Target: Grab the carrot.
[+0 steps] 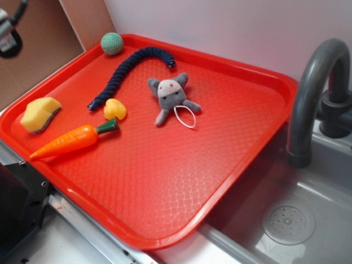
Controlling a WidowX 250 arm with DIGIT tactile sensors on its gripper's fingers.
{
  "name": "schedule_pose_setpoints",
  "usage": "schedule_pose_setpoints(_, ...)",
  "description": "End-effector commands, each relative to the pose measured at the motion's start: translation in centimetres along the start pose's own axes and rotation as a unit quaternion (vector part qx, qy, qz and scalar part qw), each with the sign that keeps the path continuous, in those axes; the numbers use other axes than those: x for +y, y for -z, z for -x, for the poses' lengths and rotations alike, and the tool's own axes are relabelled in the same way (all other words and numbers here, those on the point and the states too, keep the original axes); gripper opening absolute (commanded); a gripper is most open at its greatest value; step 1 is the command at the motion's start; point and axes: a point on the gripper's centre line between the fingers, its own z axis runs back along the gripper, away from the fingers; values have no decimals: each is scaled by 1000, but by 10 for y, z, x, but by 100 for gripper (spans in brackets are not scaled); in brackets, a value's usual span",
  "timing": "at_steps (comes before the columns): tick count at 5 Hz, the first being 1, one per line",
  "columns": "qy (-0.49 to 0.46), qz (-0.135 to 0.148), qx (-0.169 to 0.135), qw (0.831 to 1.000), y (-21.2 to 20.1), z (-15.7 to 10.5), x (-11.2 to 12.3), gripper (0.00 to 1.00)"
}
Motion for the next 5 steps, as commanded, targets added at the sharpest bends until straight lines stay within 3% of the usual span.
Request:
schedule_pose_setpoints(1,20,-14,27,999,48,-17,13,100)
schedule_pose_setpoints(3,36,-34,45,998,87,-28,18,100)
schedule_pose_setpoints(5,81,-91,58,991,137,-15,5,100)
